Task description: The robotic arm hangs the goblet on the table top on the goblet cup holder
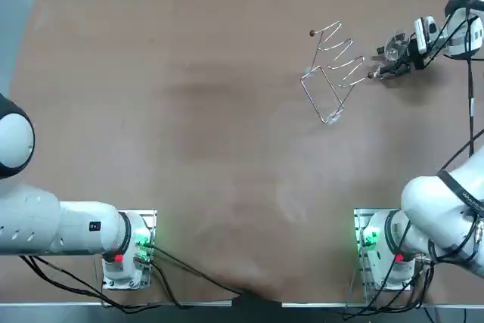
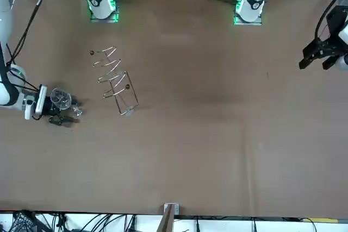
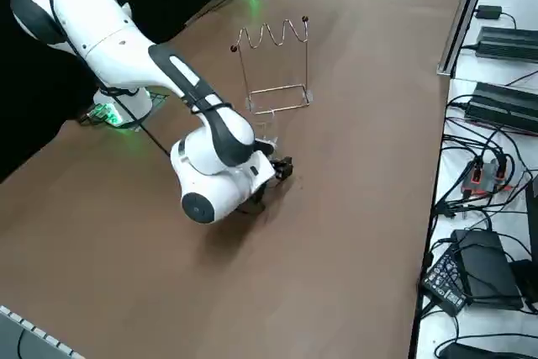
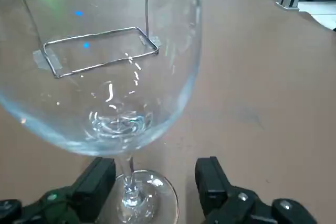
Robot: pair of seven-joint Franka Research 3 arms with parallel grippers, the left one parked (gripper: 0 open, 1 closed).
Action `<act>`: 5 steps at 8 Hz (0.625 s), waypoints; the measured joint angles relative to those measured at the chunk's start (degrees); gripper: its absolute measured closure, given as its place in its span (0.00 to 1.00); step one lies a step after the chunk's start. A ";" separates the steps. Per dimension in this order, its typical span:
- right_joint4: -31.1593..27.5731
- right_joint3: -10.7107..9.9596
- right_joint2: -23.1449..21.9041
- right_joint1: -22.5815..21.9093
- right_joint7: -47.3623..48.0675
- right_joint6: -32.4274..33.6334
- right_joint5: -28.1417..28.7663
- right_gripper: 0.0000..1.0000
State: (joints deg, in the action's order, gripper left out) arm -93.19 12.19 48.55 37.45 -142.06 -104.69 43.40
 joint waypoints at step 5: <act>-0.04 -0.06 0.05 0.06 0.05 -0.37 0.12 0.41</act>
State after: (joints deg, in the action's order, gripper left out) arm -93.24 12.13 48.60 37.52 -142.01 -105.06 43.52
